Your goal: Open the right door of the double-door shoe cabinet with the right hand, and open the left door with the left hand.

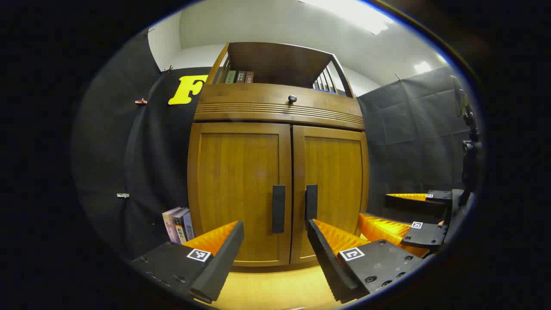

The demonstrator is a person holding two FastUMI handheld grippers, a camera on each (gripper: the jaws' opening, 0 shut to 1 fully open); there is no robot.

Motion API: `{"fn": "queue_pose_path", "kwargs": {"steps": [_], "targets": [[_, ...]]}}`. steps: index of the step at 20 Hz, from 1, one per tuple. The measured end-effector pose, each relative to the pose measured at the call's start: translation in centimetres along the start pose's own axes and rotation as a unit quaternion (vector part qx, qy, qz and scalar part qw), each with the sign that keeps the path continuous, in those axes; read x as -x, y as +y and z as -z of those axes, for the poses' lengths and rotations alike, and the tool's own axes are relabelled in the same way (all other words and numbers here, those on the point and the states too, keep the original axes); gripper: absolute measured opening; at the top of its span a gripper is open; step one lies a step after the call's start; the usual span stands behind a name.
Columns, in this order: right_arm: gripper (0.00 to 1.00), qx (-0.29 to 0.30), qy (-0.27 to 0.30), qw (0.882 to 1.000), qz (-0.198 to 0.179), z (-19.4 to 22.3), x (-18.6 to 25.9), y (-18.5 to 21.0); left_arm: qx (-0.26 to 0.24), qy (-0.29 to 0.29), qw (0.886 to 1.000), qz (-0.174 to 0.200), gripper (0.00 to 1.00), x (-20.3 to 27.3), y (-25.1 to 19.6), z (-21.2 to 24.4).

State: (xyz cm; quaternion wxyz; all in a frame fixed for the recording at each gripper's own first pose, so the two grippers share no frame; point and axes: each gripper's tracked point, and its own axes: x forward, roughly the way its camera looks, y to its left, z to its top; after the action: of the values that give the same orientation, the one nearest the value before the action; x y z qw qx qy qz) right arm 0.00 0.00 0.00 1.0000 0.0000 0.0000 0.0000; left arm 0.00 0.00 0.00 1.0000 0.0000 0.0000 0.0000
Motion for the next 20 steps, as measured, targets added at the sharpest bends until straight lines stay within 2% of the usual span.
{"fn": "queue_pose_path", "kwargs": {"steps": [5, 9, 15, 20], "targets": [[0.97, -0.024, 0.002, 1.0, -0.014, -0.1, -0.6, 0.6, -0.032, -0.013, 0.999, -0.008, 0.93, 0.1, 0.3, -0.6], [0.97, -0.019, 0.005, 1.0, -0.013, 0.1, -0.7, 0.8, -0.014, -0.015, 1.0, -0.013, 0.92, 0.2, 0.4, -0.4], [0.97, -0.03, 0.006, 0.999, -0.034, 0.1, -0.9, 1.9, -0.01, -0.016, 0.999, -0.026, 0.92, 0.5, 1.6, -0.6], [0.99, -0.025, 0.0, 1.0, -0.016, -0.1, -1.1, 1.0, -0.01, -0.017, 1.0, -0.023, 0.92, 0.4, 1.6, -0.6]]}}
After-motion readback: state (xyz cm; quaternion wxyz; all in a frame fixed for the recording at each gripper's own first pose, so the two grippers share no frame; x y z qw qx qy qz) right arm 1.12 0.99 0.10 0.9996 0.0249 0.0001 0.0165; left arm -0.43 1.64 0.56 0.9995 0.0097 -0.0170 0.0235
